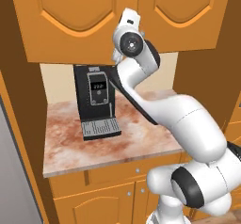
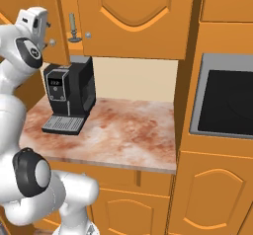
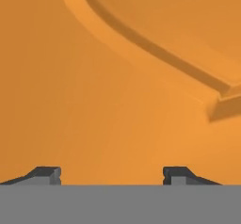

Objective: Pick the candle and candle from the dining table and place them in the open cabinet. Close the cabinet after placing the objects.

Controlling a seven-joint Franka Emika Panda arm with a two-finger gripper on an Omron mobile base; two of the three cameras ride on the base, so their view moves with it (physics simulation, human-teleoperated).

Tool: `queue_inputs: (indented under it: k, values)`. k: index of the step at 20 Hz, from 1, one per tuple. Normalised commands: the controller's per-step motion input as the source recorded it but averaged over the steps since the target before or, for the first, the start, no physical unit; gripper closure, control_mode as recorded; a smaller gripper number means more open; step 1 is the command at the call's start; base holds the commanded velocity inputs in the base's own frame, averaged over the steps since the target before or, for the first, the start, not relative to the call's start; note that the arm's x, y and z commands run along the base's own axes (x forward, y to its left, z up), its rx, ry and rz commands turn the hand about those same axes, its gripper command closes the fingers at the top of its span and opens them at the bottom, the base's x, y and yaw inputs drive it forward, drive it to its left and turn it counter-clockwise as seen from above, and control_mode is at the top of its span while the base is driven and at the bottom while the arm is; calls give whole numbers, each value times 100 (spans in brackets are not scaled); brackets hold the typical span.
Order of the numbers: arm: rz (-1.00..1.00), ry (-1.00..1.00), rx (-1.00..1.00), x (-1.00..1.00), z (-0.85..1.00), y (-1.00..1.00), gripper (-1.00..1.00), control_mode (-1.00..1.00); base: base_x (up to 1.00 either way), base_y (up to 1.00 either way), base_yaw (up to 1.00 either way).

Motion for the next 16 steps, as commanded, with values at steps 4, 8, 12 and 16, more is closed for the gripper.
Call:
queue_inputs:
  k: [4, 8, 12, 16]
  values:
    - [0, 0, 0, 51, 0, -8, -100, -100, 0, 0, 0]
    - [0, 0, 0, 51, 0, -7, -100, -100, 0, 0, 0]
    - [0, 0, 0, 52, 0, -5, -100, -100, 0, 0, 0]
    - [0, 0, 0, 52, 0, -5, -100, -100, 0, 0, 0]
